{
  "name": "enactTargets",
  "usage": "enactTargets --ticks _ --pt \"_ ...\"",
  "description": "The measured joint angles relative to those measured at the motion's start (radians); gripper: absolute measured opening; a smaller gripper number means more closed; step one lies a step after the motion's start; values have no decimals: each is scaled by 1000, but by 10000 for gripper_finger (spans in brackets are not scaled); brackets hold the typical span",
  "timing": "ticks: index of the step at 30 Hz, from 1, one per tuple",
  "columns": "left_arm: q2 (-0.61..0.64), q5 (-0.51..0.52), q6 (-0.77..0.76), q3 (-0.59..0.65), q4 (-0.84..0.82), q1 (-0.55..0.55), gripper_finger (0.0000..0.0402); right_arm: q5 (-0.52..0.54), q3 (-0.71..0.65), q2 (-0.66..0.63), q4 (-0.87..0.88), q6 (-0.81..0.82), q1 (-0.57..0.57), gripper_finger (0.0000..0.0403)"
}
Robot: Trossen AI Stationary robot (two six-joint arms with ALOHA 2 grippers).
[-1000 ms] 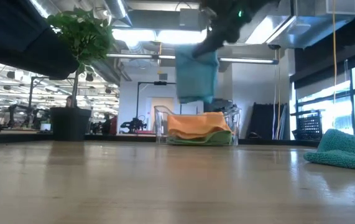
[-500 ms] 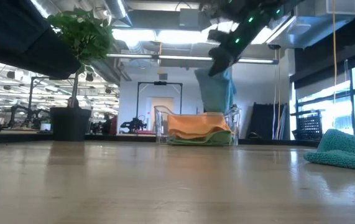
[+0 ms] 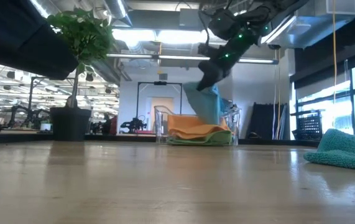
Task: Fold microfiber towels
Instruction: Put the folded blue microfiber towel into the transparent bin
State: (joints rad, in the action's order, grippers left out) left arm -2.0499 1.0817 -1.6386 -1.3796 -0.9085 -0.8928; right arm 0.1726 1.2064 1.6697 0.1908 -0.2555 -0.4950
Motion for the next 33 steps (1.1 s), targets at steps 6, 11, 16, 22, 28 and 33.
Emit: enactTargets --ticks 6,11,16,22,28,33 --pt "0 0 1 0 55 -1 153 -53 -1 111 -63 38 0 43" --pt "0 0 1 0 75 -10 153 -118 -1 188 -193 42 2 21" --pt "0 0 1 0 74 -11 153 -209 0 222 -300 49 1 45" --pt "0 0 1 0 78 -12 153 -284 0 231 -308 67 2 175" --pt "0 -1 1 0 91 -20 153 -356 0 229 -321 61 2 257" --pt "0 -1 1 0 91 -21 153 -357 0 173 -291 5 3 275"
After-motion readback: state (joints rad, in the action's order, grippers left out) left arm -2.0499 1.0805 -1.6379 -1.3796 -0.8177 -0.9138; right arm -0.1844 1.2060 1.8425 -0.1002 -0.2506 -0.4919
